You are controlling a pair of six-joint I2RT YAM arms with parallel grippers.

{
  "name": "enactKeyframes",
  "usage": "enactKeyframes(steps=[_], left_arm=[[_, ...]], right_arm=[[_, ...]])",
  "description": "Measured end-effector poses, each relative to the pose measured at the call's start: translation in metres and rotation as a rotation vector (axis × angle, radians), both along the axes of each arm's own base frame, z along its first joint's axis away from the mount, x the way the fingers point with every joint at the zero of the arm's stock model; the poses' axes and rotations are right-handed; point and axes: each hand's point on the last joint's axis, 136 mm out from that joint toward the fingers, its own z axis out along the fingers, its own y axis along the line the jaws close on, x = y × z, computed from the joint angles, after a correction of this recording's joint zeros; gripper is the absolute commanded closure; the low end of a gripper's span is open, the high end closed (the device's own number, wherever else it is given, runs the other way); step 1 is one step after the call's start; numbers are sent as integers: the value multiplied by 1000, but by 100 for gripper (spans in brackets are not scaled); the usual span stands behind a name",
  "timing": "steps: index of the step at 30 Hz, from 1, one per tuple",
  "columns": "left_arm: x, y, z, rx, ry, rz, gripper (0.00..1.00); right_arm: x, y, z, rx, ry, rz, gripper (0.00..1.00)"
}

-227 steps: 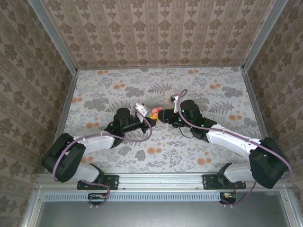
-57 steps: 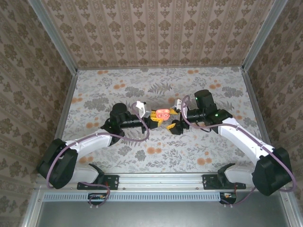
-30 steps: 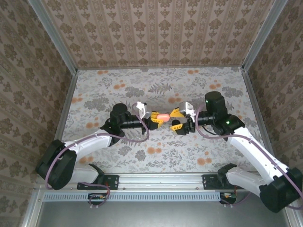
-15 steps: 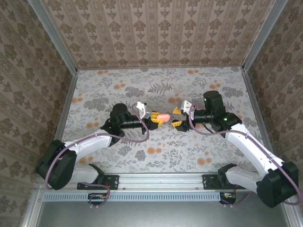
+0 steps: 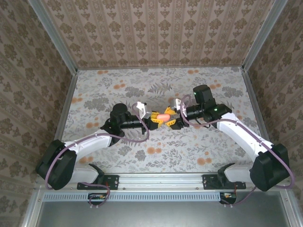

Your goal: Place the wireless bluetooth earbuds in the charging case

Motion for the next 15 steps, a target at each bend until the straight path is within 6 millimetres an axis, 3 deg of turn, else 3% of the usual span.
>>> enactKeyframes(steps=[15], left_arm=[[-4, 1, 0, 7, 9, -14, 85]], right_arm=[[1, 4, 0, -3, -14, 47, 78]])
